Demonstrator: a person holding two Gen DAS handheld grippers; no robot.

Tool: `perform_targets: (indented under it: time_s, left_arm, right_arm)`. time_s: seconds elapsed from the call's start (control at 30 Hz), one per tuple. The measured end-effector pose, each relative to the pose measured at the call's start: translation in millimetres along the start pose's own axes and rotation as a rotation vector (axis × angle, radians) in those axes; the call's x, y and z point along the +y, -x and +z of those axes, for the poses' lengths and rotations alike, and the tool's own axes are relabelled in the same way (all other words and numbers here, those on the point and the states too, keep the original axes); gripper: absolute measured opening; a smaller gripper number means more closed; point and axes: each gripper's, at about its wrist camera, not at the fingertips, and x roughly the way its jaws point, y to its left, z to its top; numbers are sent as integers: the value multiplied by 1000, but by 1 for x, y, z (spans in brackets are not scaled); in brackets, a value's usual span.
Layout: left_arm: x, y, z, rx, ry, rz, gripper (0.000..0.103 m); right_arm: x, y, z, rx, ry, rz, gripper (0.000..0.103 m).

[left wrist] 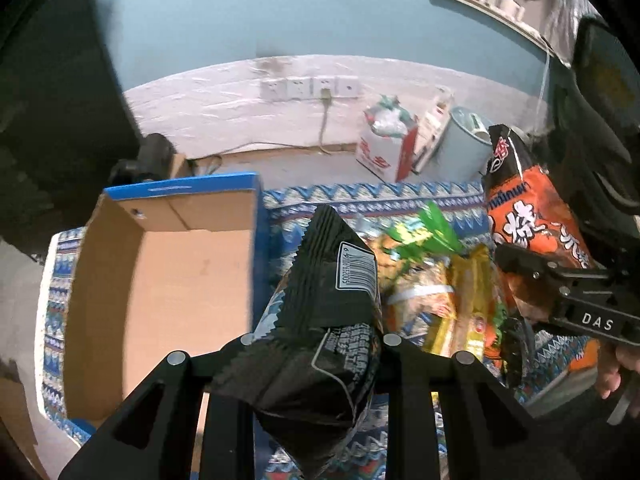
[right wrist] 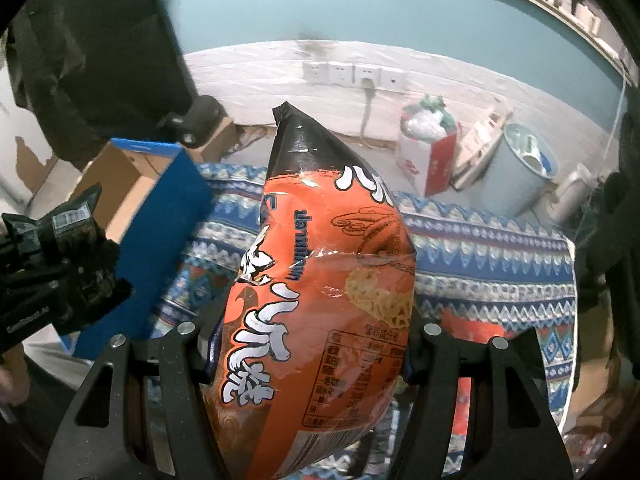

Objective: Organize snacks
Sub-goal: 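Carry the black bag into the box and open the left tool while the right tool carries the orange bag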

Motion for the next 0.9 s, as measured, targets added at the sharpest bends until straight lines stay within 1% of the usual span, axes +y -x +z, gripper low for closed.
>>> perform_targets:
  time_s: [0.13, 0.3, 0.57, 0.9]
  left_arm:
    - [22, 7, 0, -26, 20, 37, 24]
    - [49, 12, -2, -39, 50, 67, 24]
    - [93, 8, -10, -16, 127, 103, 24]
    - [146, -2, -28, 16, 212, 152, 24]
  right_arm:
    - [23, -4, 14, -6, 23, 23, 63]
    - [54, -13, 26, -6, 53, 56, 63]
    - [102, -32, 41, 9, 100, 90, 63]
    - [162, -58, 66, 45, 145, 162, 63]
